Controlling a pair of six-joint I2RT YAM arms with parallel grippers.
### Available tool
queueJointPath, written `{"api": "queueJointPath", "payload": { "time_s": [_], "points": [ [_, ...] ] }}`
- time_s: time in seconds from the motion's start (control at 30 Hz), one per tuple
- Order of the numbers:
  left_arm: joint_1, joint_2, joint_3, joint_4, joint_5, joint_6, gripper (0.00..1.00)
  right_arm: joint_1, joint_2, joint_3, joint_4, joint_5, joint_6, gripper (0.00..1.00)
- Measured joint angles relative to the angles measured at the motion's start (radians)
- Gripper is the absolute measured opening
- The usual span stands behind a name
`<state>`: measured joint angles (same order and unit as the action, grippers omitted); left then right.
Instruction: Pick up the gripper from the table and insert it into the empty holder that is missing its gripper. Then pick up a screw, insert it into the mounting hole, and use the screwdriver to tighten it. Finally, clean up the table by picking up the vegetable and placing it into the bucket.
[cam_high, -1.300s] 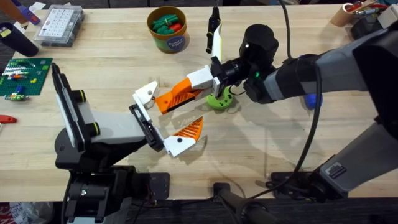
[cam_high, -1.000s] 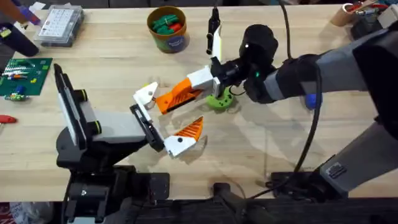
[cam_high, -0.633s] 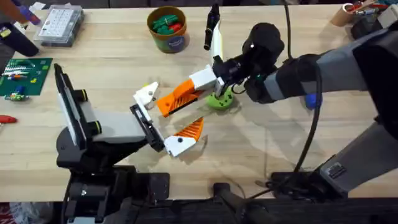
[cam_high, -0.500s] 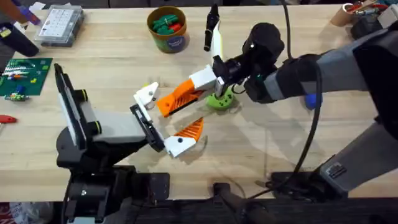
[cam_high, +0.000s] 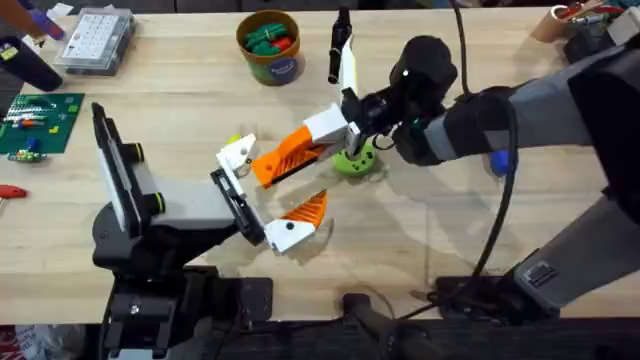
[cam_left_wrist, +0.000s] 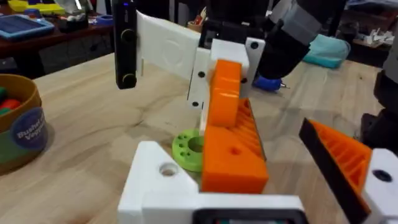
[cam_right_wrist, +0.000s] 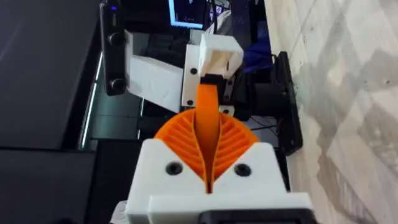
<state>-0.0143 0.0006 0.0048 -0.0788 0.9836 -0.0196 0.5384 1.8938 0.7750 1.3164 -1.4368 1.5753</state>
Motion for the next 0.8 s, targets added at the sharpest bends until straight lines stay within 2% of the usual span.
{"api": "queueJointPath", "payload": {
  "time_s": [0.8],
  "points": [
    [0.000, 0.000, 0.001, -0.011, 0.016, 0.000, 0.986, 0.000, 0.000, 0.004, -0.032, 0.007, -0.008, 0.019]
  ]
}}
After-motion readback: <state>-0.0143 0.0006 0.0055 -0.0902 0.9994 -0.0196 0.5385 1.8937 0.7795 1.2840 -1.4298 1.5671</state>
